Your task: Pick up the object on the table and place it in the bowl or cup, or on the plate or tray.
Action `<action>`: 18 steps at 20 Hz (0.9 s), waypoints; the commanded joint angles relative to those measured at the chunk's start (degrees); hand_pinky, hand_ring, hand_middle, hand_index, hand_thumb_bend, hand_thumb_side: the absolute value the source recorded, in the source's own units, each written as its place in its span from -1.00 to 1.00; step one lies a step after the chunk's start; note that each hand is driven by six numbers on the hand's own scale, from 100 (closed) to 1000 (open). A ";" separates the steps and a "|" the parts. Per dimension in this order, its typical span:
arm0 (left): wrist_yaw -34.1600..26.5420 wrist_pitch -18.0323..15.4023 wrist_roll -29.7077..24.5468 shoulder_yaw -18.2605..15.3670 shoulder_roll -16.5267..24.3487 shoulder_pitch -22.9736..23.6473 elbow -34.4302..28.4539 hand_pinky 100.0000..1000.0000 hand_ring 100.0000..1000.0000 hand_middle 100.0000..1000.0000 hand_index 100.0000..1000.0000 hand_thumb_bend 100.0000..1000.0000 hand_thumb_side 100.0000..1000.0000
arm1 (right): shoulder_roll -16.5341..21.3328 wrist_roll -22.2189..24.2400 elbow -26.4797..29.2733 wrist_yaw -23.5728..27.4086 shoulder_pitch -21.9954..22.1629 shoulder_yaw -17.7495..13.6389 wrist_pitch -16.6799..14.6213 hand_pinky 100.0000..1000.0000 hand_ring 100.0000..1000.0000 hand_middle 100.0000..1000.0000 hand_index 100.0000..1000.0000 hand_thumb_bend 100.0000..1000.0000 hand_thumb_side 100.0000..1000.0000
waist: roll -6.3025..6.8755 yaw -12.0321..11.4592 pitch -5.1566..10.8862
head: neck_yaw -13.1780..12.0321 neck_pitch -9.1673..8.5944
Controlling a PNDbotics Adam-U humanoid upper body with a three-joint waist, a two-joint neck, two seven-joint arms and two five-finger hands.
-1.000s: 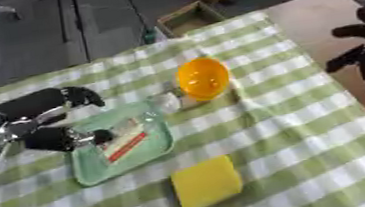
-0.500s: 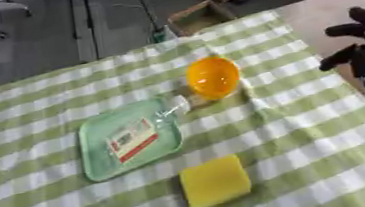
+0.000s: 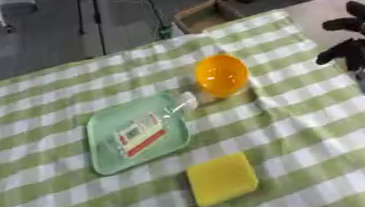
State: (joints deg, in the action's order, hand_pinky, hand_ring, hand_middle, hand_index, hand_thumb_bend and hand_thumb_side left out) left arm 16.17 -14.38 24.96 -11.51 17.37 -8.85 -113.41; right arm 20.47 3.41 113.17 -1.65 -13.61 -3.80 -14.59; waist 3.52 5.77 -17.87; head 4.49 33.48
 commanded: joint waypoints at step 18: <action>0.74 2.99 -3.04 0.57 -6.05 -0.24 -1.18 0.08 0.44 0.53 0.66 -0.72 0.84 | 0.90 -0.60 1.42 -0.72 -0.60 -0.63 0.00 0.36 0.13 0.60 1.00 -1.00 -0.04 | -0.93 -0.42 5.77 | -0.34 6.29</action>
State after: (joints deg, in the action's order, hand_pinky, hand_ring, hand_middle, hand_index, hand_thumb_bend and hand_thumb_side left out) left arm 16.88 -11.41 22.23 -11.04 10.95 -8.62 -113.41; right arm 20.47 2.97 113.17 -1.92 -13.66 -3.87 -14.57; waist 3.52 5.38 -17.87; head 4.10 39.25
